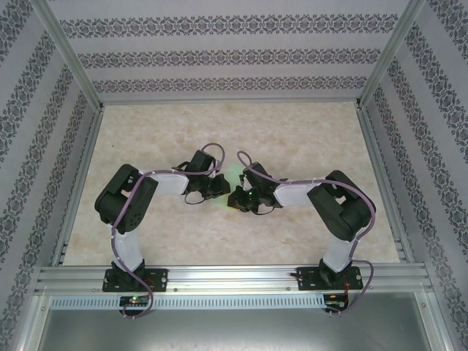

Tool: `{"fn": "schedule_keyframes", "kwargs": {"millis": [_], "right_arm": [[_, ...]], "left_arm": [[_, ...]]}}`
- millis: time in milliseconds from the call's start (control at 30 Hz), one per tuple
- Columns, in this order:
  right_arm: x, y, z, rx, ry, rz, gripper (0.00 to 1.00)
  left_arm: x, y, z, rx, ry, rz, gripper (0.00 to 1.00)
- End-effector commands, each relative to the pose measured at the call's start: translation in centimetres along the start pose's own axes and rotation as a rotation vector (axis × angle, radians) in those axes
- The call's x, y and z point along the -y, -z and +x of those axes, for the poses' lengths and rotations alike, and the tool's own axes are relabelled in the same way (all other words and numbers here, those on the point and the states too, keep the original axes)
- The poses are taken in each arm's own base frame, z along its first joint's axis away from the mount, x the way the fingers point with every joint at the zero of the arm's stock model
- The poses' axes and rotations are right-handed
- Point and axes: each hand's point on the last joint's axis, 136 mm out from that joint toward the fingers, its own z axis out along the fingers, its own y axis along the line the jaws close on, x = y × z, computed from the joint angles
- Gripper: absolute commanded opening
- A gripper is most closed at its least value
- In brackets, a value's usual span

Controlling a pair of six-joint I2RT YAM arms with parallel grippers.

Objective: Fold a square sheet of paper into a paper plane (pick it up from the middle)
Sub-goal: Fold the triangle a second time at the center of the table.

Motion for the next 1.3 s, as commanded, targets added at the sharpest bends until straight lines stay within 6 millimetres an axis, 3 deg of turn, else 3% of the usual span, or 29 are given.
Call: {"fn": "schedule_keyframes", "kwargs": {"millis": [0,133,233,300,433,600,867,1033,1267], "right_arm": [[1.9,-0.5,1.1,-0.027,0.004,0.056,0.13],[2.6,-0.5,1.3,-0.031,-0.007,0.062,0.13],[2.5,-0.3,1.2,-0.026,-0.009,0.053,0.13],[2.5,-0.4,1.1,-0.024,-0.009,0.052,0.13],[2.4,-0.4,1.0,-0.021,-0.008,0.049,0.13],[2.3,-0.5,1.0,-0.028,-0.006,0.044,0.13],[2.7,-0.5,1.4,-0.041,-0.004,0.061,0.12],[4.0,-0.5,2.0,-0.057,-0.013,0.105,0.05],[4.8,-0.7,2.6,-0.076,-0.017,0.125,0.03]], "left_arm": [[0.3,0.8,-0.2,0.011,-0.012,-0.006,0.16],[2.4,2.0,-1.1,0.053,-0.037,0.057,0.23],[2.8,2.7,-1.1,0.064,-0.033,0.058,0.27],[2.9,2.8,-0.9,0.057,-0.028,0.065,0.24],[2.3,2.3,-0.2,0.022,-0.009,0.053,0.14],[1.7,1.3,0.0,-0.001,-0.001,0.055,0.08],[0.0,-0.5,-0.7,-0.003,-0.003,0.002,0.07],[-1.3,-0.1,-1.9,0.036,0.001,-0.045,0.08],[-2.6,0.3,-3.5,0.058,0.019,-0.054,0.08]]}}
